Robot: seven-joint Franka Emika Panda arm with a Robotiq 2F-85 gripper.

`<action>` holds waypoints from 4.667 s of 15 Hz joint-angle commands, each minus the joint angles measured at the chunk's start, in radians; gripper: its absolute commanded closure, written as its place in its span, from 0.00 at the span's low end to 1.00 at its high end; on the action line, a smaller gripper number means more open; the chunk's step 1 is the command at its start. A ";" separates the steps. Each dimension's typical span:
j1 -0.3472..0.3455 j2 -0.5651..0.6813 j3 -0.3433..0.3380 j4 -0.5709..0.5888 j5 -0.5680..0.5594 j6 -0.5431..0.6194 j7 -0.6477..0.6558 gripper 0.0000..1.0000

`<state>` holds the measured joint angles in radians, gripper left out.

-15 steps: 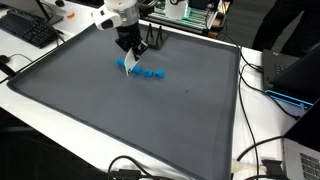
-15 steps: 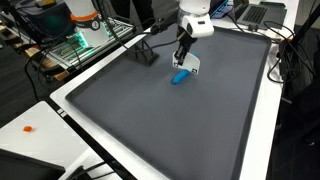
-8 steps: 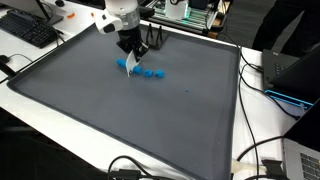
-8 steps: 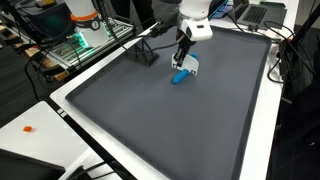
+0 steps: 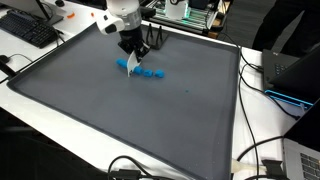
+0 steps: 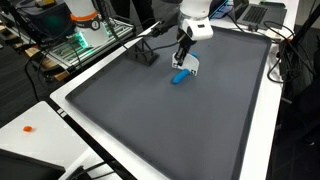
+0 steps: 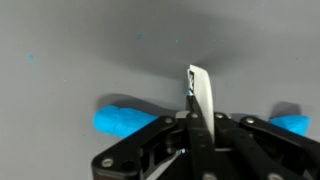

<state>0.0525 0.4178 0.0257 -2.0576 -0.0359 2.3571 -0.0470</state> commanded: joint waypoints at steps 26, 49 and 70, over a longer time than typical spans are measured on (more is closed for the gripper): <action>-0.014 -0.099 -0.013 -0.027 -0.006 0.000 0.010 0.99; -0.053 -0.021 -0.028 -0.011 0.009 0.025 -0.016 0.99; -0.077 0.031 0.008 -0.005 0.078 0.020 -0.068 0.99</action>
<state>-0.0007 0.4222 0.0006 -2.0506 -0.0101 2.3666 -0.0721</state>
